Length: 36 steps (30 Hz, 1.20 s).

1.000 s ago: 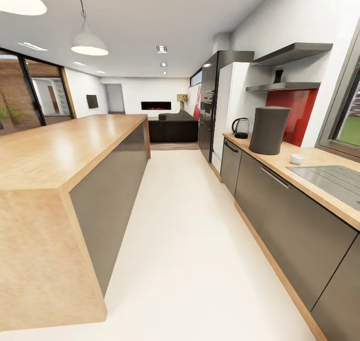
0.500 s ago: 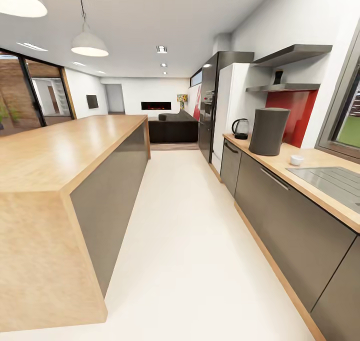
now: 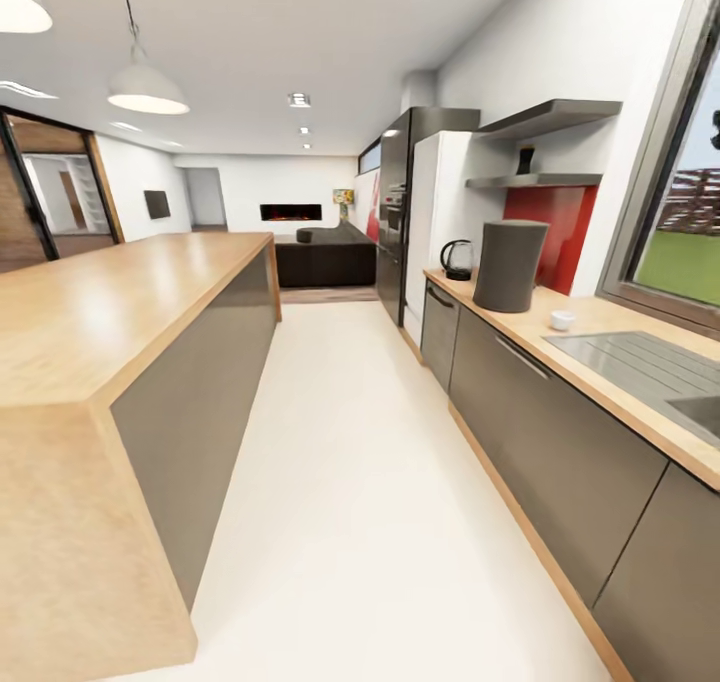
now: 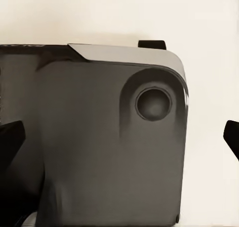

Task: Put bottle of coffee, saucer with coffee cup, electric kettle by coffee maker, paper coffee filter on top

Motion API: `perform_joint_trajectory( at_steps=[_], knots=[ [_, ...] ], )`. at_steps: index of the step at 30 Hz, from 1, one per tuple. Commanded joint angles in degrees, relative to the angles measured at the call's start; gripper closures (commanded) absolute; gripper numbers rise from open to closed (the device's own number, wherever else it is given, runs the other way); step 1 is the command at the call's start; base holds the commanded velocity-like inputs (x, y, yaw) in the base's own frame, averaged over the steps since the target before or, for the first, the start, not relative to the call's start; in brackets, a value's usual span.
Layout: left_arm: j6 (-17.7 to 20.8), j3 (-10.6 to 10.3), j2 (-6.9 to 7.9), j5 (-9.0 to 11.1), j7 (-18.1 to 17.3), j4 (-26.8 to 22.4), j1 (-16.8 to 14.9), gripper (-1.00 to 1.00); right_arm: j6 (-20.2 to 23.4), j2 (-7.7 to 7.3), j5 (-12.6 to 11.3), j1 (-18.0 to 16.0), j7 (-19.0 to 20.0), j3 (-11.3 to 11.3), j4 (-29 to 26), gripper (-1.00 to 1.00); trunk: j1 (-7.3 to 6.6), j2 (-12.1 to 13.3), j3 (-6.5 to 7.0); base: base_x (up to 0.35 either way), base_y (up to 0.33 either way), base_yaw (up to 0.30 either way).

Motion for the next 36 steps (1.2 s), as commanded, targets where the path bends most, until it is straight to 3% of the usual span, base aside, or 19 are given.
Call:
perform_joint_trajectory(
  at_steps=[1, 36],
  knots=[
    [-0.08, -0.01, 0.03, 0.02, 0.01, -0.04, 0.0, -1.0, 0.01, 0.0, 0.0, -0.03, 0.03, -0.02, 0.0, -1.0, -0.23, 0.38, 0.13, 0.0, 0.0, -0.263],
    [-0.11, 0.17, 0.01, 0.03, 0.01, -0.12, 0.0, -1.0, 0.05, 0.01, 0.0, -0.03, 0.06, -0.01, 0.0, -1.0, -7.92, 14.42, 6.41, 0.0, 0.0, -0.265]
  ],
)
